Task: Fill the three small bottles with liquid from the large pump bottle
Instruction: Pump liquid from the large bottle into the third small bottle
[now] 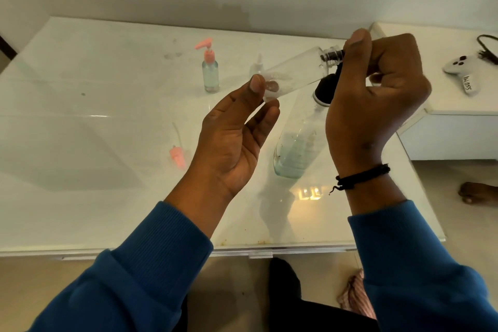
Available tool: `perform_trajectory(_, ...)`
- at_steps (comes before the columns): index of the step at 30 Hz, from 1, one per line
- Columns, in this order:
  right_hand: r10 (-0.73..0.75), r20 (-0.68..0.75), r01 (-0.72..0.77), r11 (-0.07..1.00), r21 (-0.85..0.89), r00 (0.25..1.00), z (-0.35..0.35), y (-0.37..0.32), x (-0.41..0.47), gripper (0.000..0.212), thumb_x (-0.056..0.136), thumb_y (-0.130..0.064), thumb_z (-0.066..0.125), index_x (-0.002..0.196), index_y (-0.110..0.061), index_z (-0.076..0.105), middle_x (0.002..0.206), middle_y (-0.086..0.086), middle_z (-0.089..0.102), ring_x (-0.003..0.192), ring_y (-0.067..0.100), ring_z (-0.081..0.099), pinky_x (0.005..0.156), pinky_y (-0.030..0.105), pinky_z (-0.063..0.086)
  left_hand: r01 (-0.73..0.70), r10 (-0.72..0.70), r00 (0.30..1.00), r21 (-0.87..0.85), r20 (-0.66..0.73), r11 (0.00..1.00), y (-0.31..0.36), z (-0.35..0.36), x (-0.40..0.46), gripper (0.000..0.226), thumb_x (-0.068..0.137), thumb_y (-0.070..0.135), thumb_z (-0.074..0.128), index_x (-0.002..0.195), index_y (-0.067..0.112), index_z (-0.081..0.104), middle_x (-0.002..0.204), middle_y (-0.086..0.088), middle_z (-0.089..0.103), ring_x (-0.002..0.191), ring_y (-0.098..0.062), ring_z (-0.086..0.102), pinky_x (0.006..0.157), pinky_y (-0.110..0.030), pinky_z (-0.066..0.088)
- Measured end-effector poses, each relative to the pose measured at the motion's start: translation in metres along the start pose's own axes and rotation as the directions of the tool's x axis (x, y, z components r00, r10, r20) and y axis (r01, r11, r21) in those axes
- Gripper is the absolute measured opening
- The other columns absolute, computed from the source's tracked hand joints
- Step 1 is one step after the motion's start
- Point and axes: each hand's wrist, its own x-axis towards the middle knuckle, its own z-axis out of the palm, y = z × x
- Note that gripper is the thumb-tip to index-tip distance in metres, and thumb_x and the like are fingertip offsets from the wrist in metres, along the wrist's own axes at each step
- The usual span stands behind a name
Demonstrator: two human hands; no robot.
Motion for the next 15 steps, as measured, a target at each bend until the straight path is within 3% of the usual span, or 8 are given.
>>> perform_trajectory(6, -0.024, 0.018, 0.023, 1.0, 0.005, 1.0, -0.001, 0.004, -0.01, 0.035, 0.098, -0.004, 0.062, 0.063, -0.004, 0.056, 0.061, 0.014, 0.051, 0.069, 0.001, 0.038, 0.066, 0.012, 0.032, 0.0, 0.0, 1.0, -0.017, -0.022, 1.0, 0.0, -0.001, 0.0, 0.035, 0.069, 0.021, 0.074, 0.101, 0.01, 0.071, 0.103, -0.005, 0.074, 0.081, -0.012, 0.072, 0.07, -0.022, 0.059)
perform_trajectory(11, -0.018, 0.003, 0.018, 1.0, 0.0, 1.0, 0.0, 0.001, 0.0, 0.034, 0.097, -0.008, 0.062, 0.064, -0.005, 0.057, 0.065, 0.003, 0.049, 0.065, 0.01, 0.041, 0.064, 0.011, 0.031, 0.006, -0.006, 1.0, -0.001, -0.007, 1.0, 0.001, 0.001, 0.0, 0.032, 0.068, 0.023, 0.075, 0.098, 0.011, 0.073, 0.103, -0.005, 0.074, 0.081, -0.012, 0.072, 0.072, -0.022, 0.059)
perform_trajectory(15, -0.018, 0.002, 0.018, 1.0, 0.023, 1.0, 0.0, 0.002, -0.009, 0.033, 0.097, -0.002, 0.061, 0.065, -0.005, 0.056, 0.065, 0.006, 0.047, 0.068, 0.002, 0.038, 0.066, 0.01, 0.032, 0.004, -0.004, 1.0, -0.006, -0.017, 1.0, 0.0, 0.0, 0.0, 0.03, 0.069, 0.022, 0.074, 0.096, 0.011, 0.073, 0.102, -0.006, 0.074, 0.082, -0.013, 0.072, 0.071, -0.022, 0.06)
